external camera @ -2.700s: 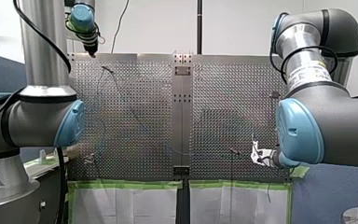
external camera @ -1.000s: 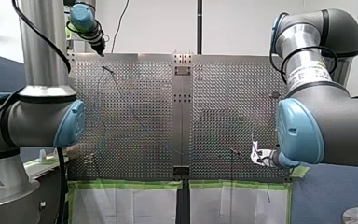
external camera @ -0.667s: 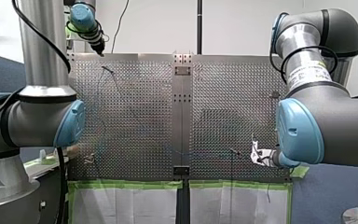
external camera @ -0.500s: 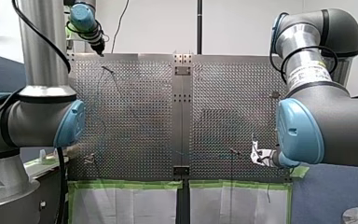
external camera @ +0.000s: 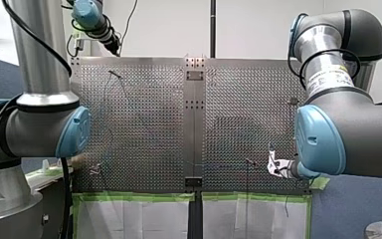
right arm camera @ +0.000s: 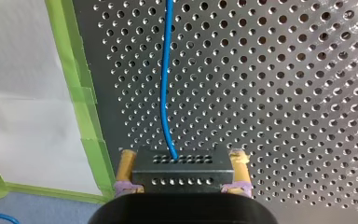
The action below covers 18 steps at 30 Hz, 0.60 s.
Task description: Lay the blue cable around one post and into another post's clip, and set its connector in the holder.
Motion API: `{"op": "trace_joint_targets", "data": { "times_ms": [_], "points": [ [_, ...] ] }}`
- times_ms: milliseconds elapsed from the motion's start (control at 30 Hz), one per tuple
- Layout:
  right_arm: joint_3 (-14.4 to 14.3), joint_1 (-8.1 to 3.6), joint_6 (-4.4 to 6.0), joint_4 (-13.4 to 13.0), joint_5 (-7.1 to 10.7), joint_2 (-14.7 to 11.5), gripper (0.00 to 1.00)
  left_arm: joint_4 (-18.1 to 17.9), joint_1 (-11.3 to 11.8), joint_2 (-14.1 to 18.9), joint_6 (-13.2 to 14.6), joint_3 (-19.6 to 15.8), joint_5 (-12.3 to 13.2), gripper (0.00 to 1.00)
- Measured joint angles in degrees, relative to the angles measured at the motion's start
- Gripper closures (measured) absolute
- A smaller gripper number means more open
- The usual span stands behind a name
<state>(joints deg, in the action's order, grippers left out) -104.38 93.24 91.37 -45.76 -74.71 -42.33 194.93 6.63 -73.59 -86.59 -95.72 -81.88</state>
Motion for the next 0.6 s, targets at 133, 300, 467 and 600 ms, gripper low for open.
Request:
{"op": "trace_joint_targets", "data": {
  "times_ms": [133, 300, 467, 600],
  "points": [
    [0.0, 0.06, -0.03, 0.14, 0.0, 0.0, 1.0, -1.4, -1.46, 1.73, 0.07, -1.64, 1.9, 0.0],
    [0.01, 0.17, -0.03, 0.24, -0.03, 0.0, 1.0, -4.08, -4.17, 2.54, -0.6, -4.38, 4.63, 0.0],
    [0.01, 0.27, -0.05, 0.32, -0.09, 0.0, 1.0, -7.11, -7.2, 0.5, -1.86, -7.43, 4.04, 0.0],
    [0.02, 0.29, -0.13, 0.44, -0.15, 0.0, 1.0, -9.48, -9.58, -1.78, -2.09, -9.79, 1.93, 0.0]
  ]
}}
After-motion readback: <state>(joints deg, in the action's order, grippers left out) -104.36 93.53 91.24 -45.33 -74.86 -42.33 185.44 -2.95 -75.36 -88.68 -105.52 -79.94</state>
